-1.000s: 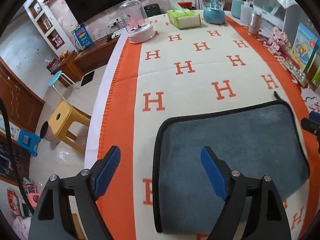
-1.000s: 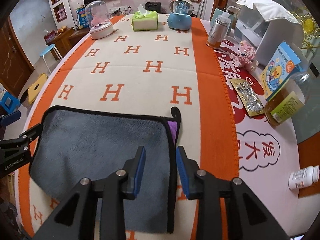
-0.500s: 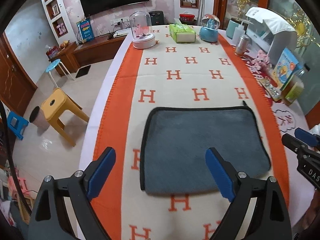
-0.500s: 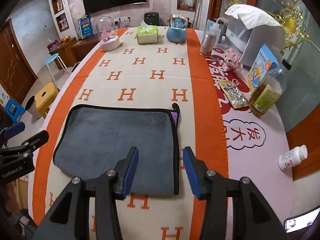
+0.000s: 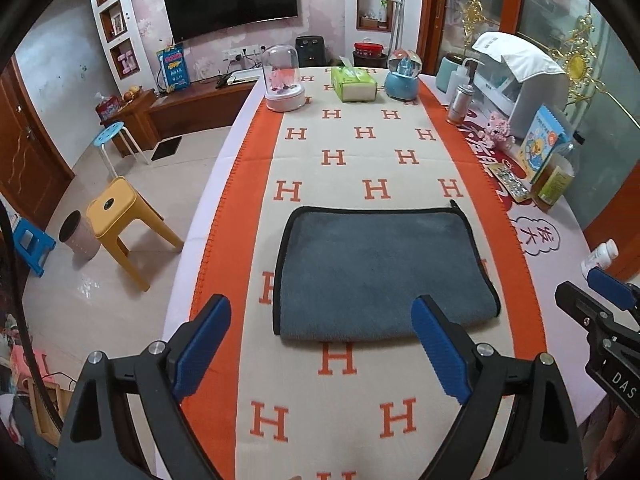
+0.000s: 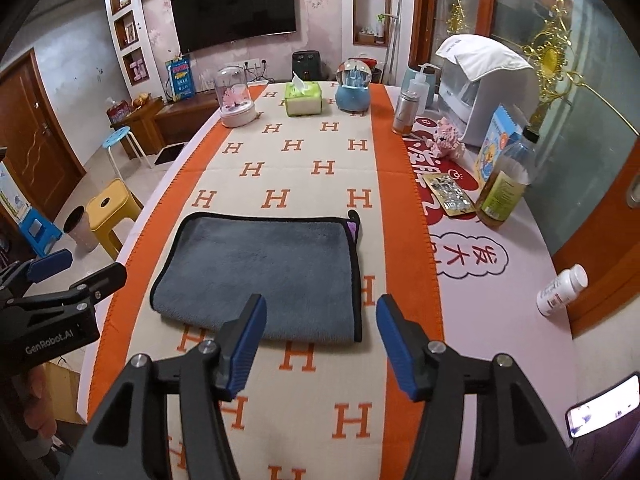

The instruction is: Fold towel

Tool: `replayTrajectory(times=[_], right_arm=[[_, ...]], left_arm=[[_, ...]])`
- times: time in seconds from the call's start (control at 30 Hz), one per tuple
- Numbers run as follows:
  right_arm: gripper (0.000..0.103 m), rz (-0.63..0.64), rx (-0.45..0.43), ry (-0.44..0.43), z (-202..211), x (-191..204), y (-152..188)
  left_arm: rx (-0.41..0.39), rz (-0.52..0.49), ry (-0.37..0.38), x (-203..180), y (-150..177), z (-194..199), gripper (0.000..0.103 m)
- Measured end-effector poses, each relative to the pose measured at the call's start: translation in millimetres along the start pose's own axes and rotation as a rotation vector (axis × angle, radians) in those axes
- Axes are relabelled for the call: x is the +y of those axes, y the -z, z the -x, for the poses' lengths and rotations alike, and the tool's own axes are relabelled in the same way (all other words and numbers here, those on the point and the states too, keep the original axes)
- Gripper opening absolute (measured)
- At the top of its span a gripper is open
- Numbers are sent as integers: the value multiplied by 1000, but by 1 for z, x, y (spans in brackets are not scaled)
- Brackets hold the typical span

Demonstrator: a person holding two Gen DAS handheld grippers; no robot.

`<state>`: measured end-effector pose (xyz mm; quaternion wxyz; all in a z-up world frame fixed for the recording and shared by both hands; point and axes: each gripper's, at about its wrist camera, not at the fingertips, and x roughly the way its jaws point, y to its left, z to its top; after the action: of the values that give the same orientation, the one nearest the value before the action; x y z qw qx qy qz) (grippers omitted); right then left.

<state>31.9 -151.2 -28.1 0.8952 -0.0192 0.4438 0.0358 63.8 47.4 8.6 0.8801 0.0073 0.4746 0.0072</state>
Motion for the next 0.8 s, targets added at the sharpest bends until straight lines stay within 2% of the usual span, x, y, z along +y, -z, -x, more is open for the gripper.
replayTrajectory(times=[0.27, 0.8], right_arm=[[57, 1, 9, -15, 20, 2, 23], [57, -7, -2, -16, 42, 9, 36]], left_arm=[[-18, -6, 1, -7, 16, 29, 91], [4, 0, 21, -16, 38, 47, 91]])
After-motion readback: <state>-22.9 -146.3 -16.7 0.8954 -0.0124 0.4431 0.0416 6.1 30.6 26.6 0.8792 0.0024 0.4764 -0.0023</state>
